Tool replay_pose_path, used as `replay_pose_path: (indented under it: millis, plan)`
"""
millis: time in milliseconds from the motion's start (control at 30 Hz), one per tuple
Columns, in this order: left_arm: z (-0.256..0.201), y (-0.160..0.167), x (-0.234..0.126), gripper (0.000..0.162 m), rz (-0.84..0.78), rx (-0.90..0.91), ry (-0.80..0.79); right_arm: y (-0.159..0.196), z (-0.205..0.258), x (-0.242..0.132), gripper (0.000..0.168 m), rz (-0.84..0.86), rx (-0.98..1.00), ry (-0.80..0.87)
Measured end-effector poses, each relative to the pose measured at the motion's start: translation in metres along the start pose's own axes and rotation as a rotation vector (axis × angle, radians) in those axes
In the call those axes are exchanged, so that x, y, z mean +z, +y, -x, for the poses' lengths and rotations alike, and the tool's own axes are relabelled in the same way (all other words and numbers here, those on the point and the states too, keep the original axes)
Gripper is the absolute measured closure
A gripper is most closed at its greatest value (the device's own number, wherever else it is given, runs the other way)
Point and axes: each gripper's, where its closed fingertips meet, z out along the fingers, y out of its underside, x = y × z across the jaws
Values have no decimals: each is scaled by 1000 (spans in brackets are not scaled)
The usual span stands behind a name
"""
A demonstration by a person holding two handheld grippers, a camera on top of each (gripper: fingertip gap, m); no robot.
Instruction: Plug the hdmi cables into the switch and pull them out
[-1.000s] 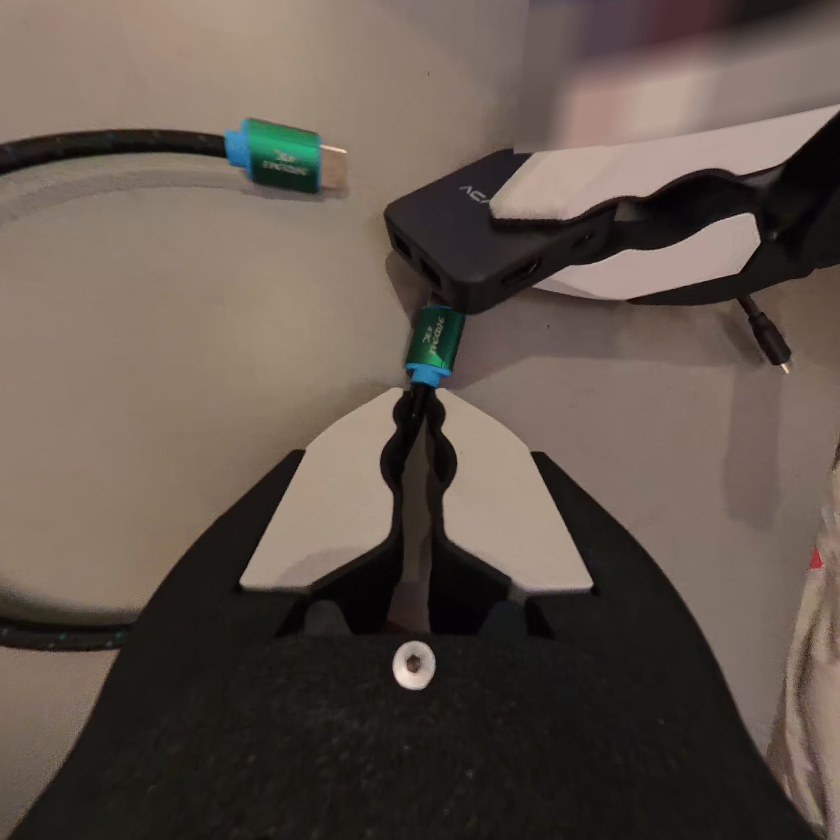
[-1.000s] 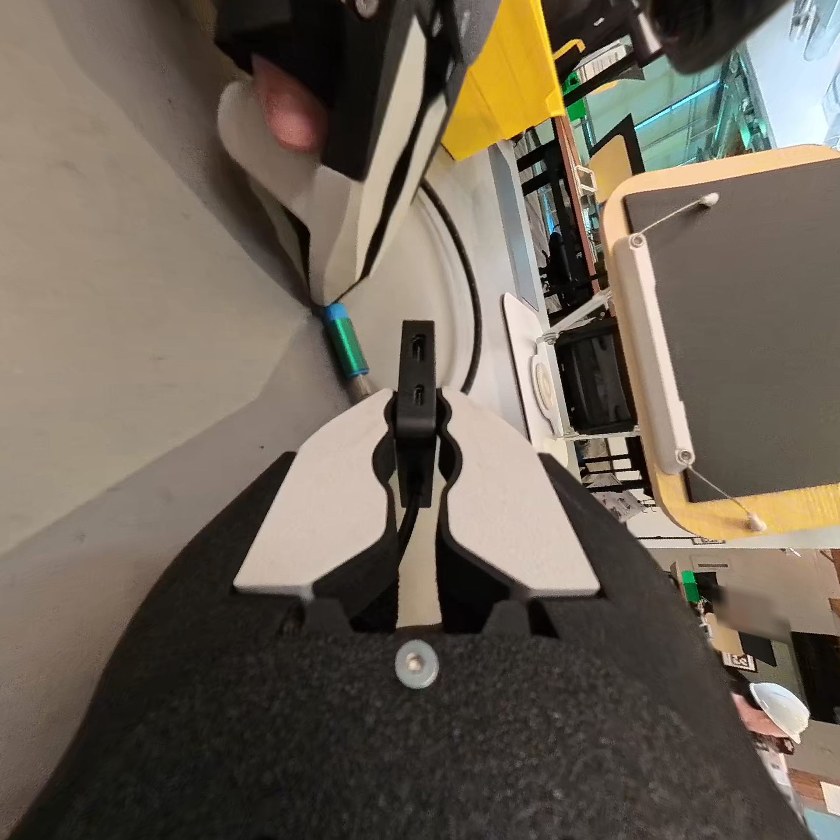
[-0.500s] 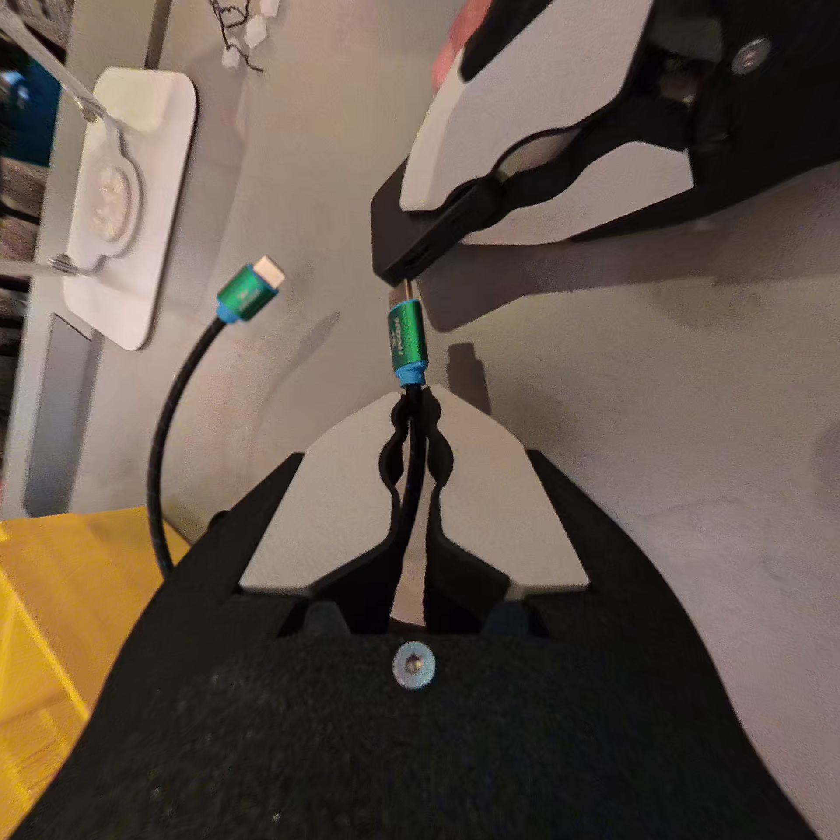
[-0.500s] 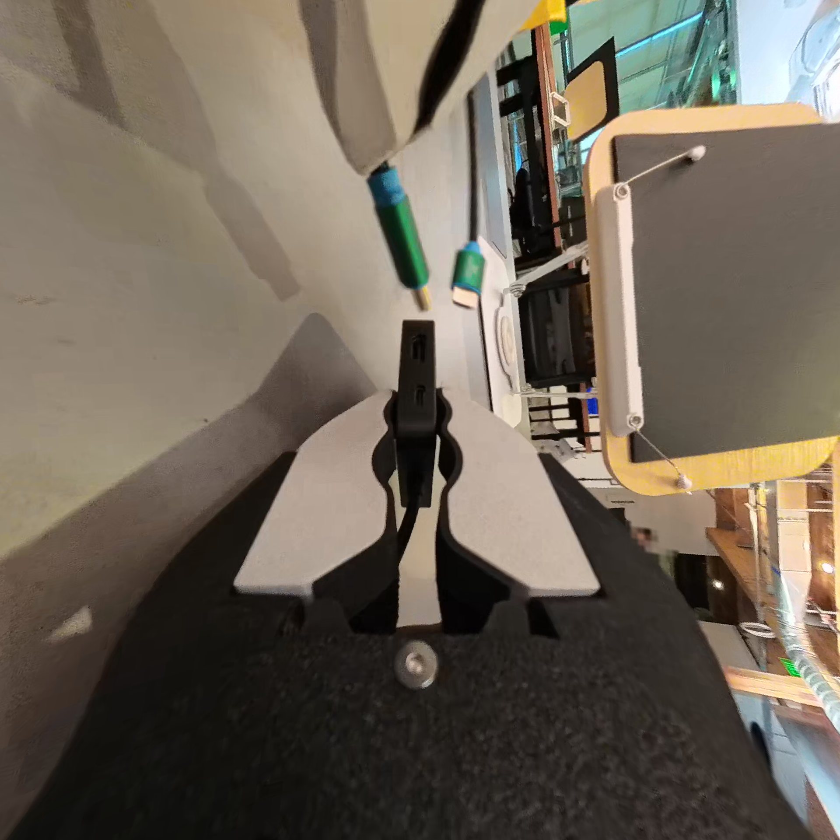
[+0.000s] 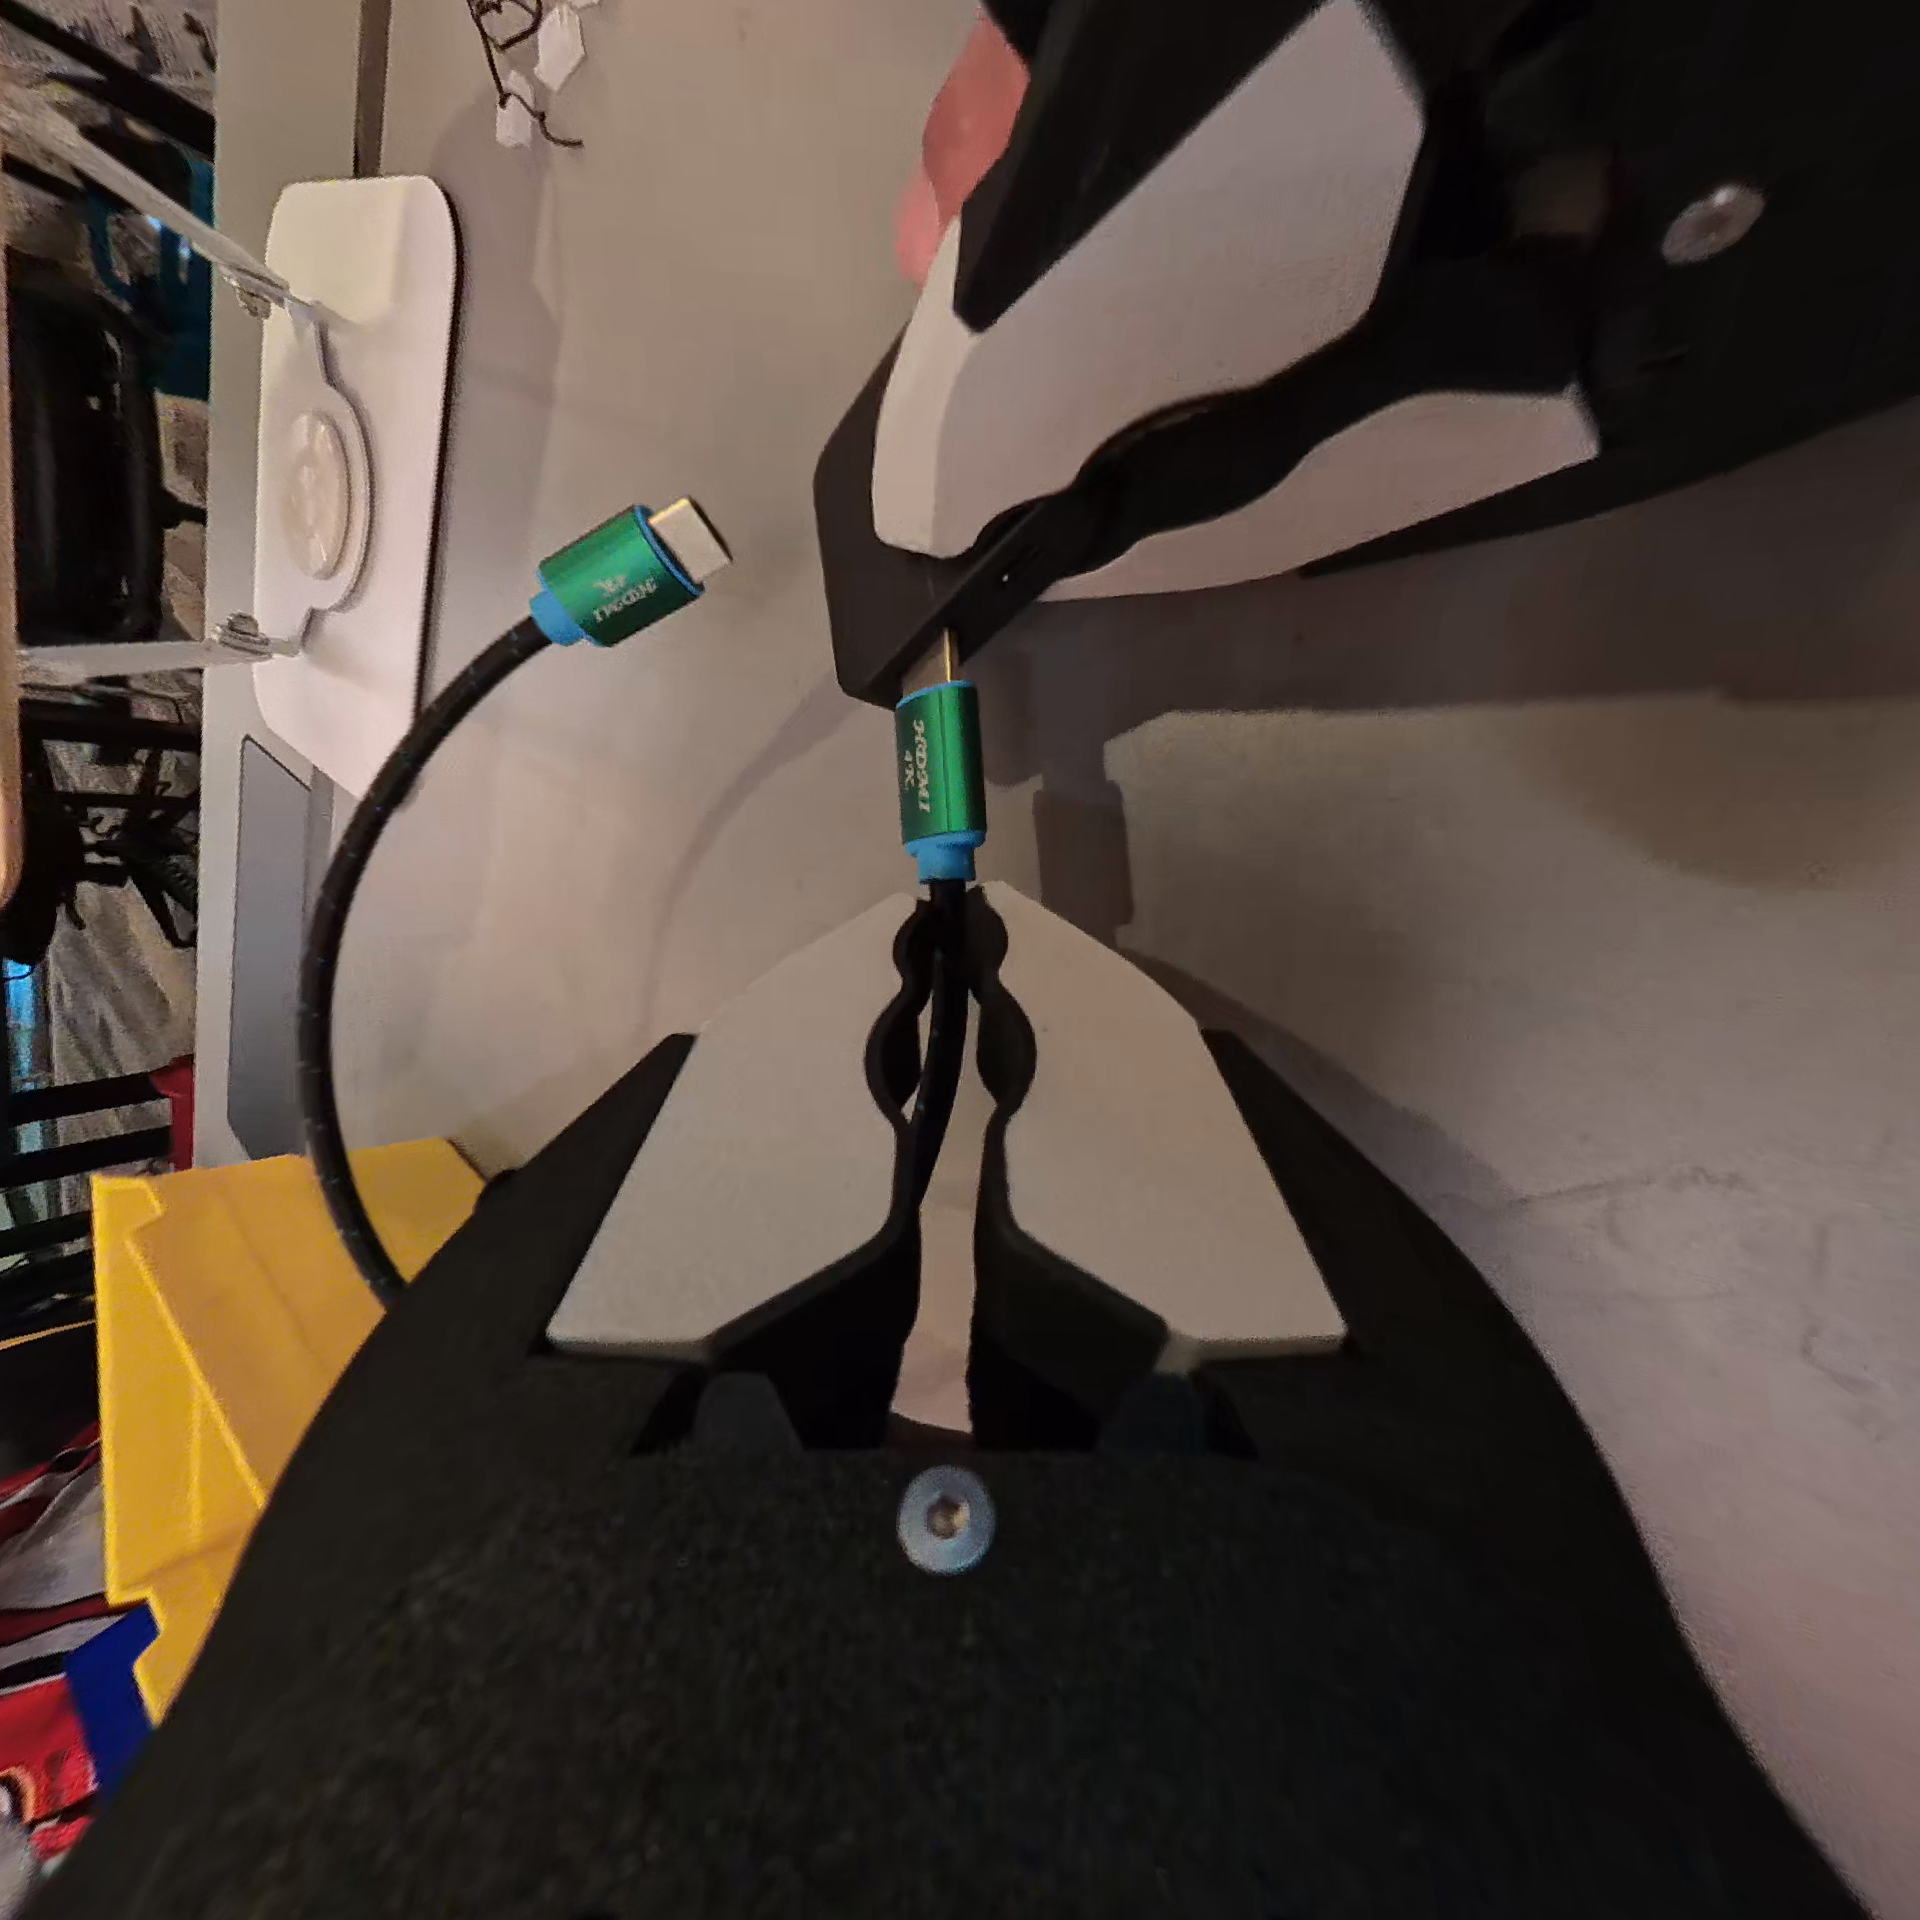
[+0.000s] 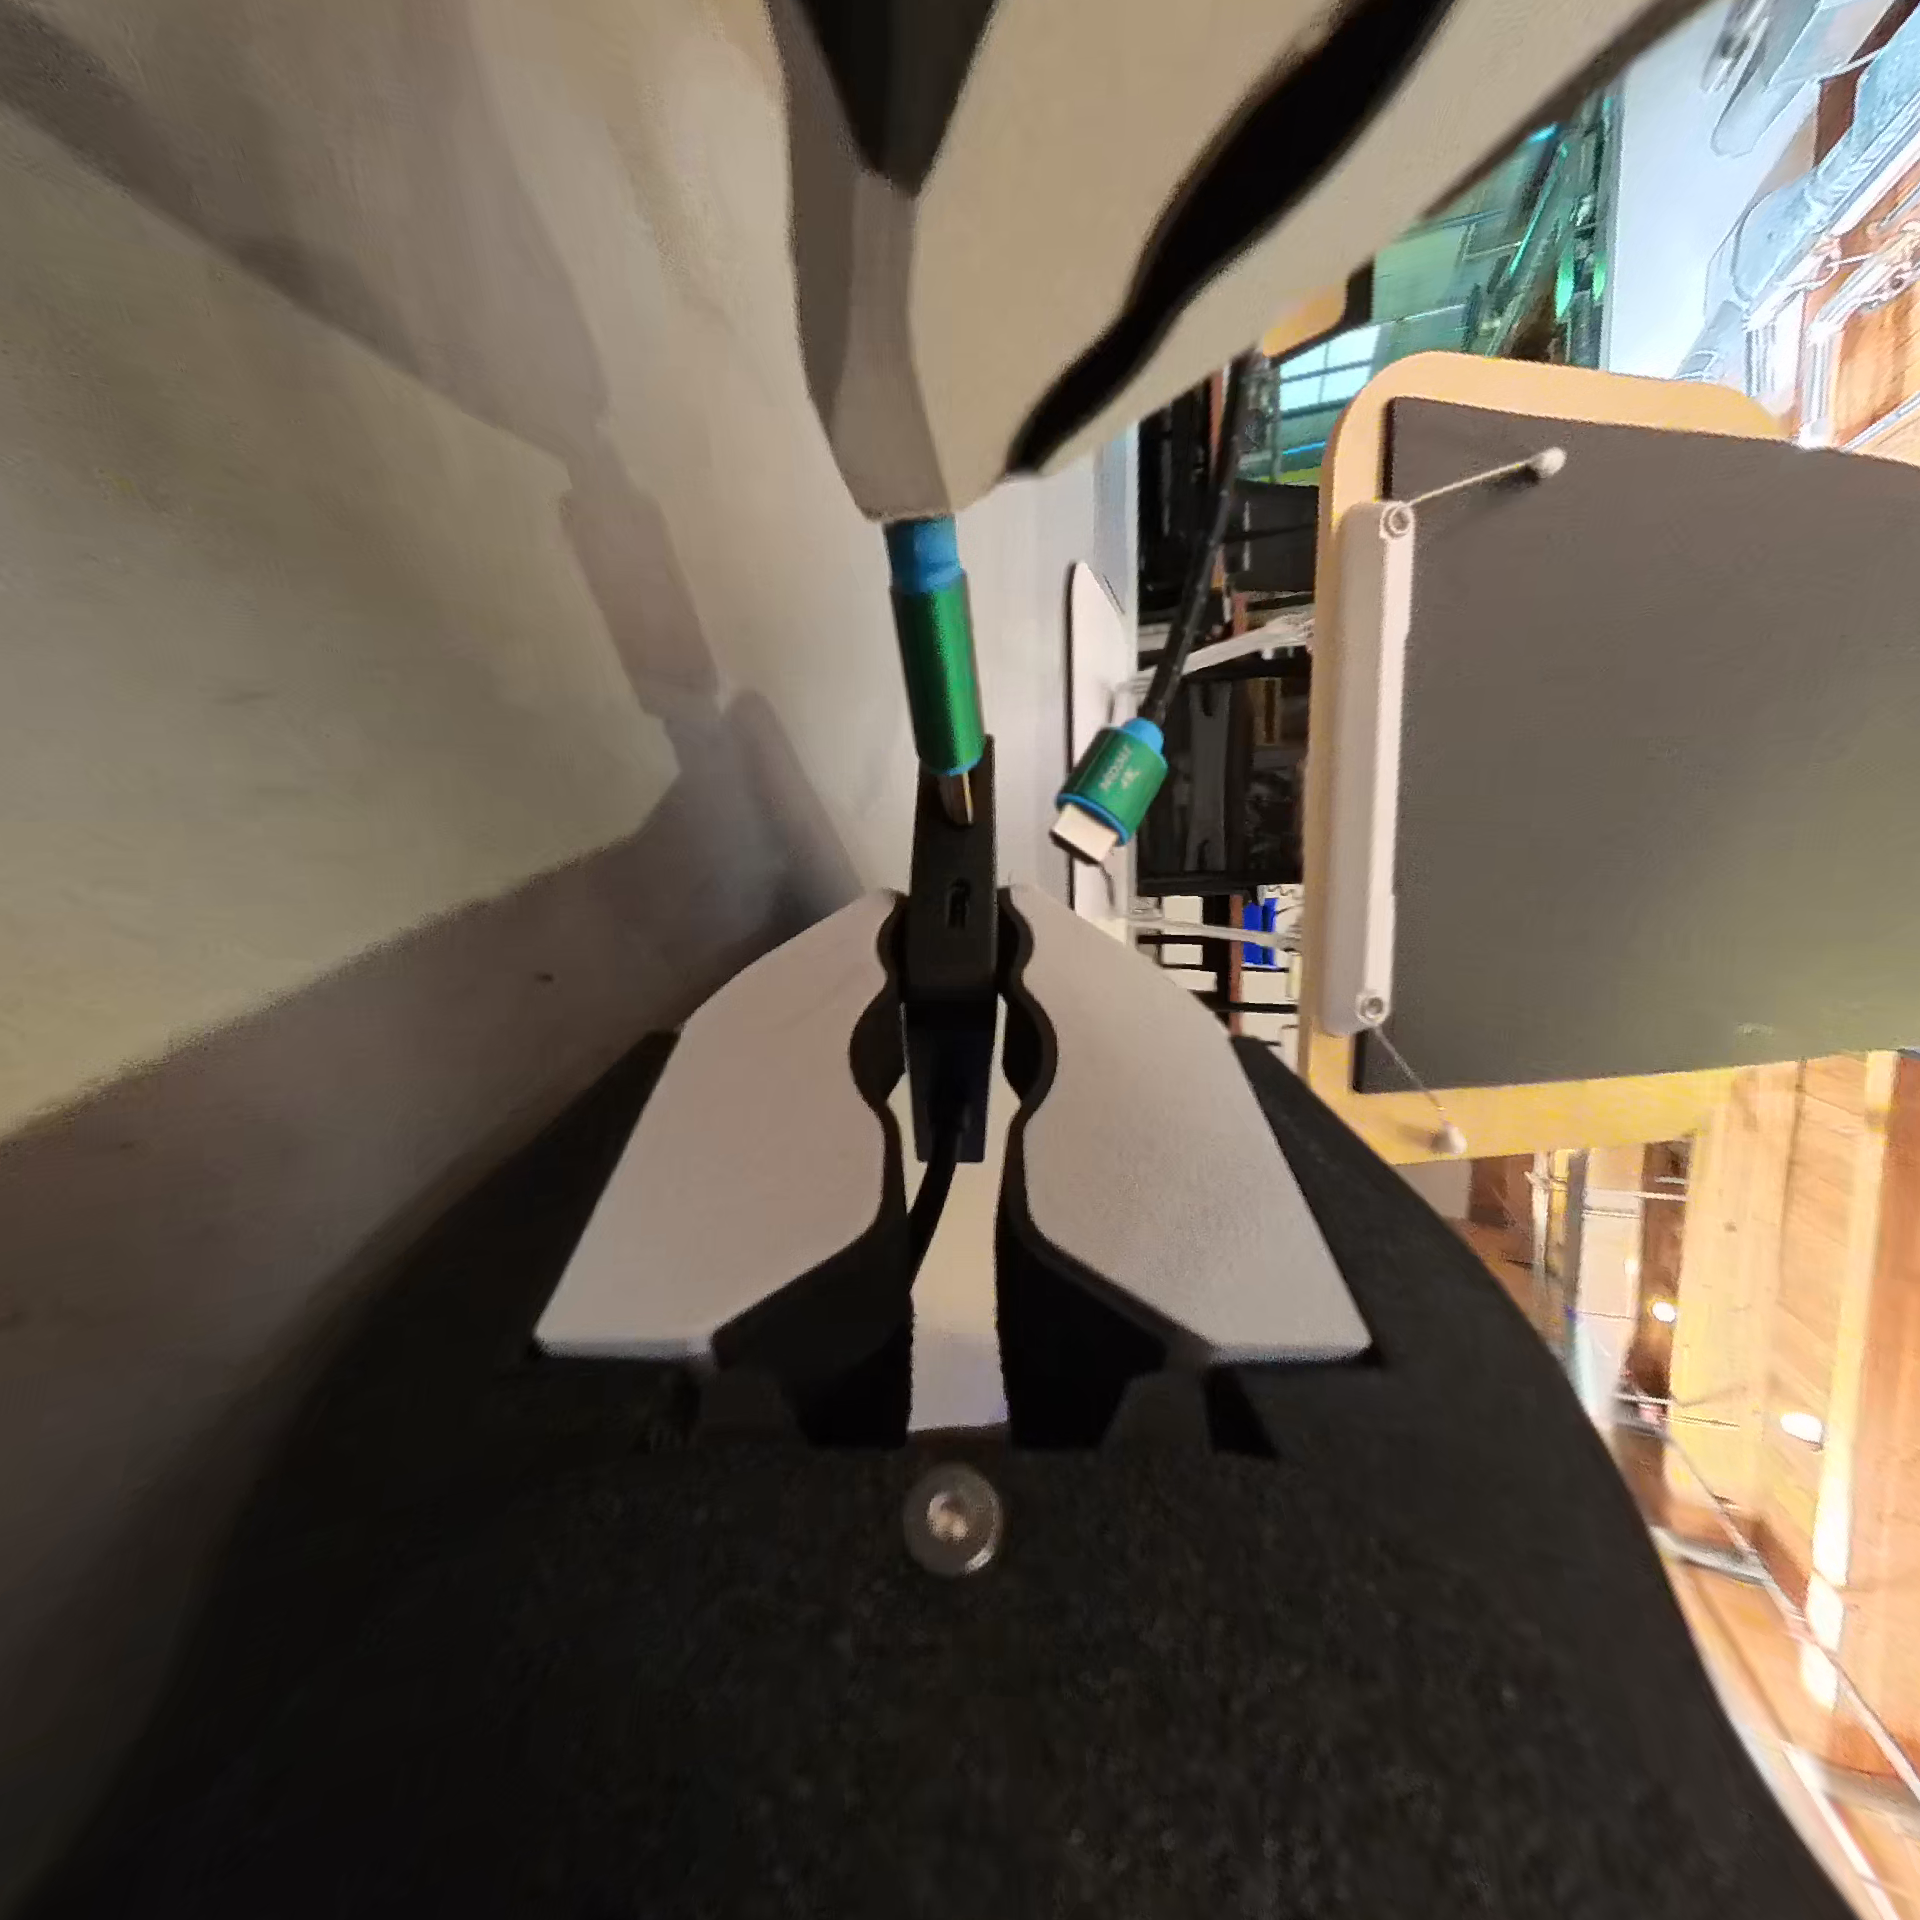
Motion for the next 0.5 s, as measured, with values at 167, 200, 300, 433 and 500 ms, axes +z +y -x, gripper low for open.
replay_pose_path:
  millis: [167, 200, 300, 433, 500]
  plan:
    - [1, -3, -2, 157, 14, -10, -15, -1, -1, -1, 155, 2, -26, 25]
    - [1, -3, -3, 157, 12, -26, -9, -1, -3, -2, 155, -8, -16, 29]
    - [3, -4, -6, 157, -2, -105, 2, -3, -6, -4, 155, -21, 1, 43]
    - [5, -5, -4, 157, -19, -202, -21, -2, -4, -2, 156, -16, 30, 27]
    - [6, -4, -3, 157, -6, -216, -43, -2, -3, -1, 155, -19, 30, 24]
